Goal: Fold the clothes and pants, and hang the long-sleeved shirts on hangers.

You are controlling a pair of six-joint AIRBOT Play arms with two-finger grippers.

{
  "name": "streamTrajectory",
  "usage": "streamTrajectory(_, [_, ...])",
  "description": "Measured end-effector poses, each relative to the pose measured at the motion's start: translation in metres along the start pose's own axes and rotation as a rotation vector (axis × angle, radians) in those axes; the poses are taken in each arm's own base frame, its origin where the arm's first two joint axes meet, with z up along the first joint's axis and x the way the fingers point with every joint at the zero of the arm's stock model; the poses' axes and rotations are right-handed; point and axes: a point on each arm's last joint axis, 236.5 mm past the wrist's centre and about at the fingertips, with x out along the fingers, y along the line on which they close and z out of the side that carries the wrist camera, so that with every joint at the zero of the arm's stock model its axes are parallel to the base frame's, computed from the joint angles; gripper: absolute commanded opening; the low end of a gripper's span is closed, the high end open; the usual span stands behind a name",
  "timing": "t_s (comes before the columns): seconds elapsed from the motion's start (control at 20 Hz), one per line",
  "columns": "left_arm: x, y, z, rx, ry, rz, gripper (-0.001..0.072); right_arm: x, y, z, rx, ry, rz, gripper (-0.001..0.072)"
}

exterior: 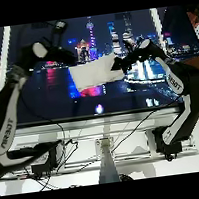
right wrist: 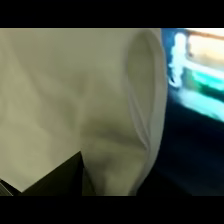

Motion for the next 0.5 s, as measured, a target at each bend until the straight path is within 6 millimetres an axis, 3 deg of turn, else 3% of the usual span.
streamTrajectory(0.1, [-0.033,0.045,-0.012,-0.074,0.029,0.136,0.0018,-0.002,0.014,0.006,-0.027,-0.019,0.008,0.0129])
streamTrajectory(0.25, [-0.076,0.083,-0.02,-0.167,0.019,0.267,0.0017,-0.029,0.032,0.022,-0.033,-0.092,0.004,0.0059])
streamTrajectory(0.35, [-0.092,0.095,-0.023,-0.199,0.011,0.31,0.0017,-0.065,0.034,0.031,-0.034,-0.156,-0.053,0.0011])
streamTrajectory(0.5, [-0.104,0.103,-0.025,-0.222,0.004,0.345,0.0017,-0.147,0.016,0.035,-0.005,-0.286,-0.238,0.0011])
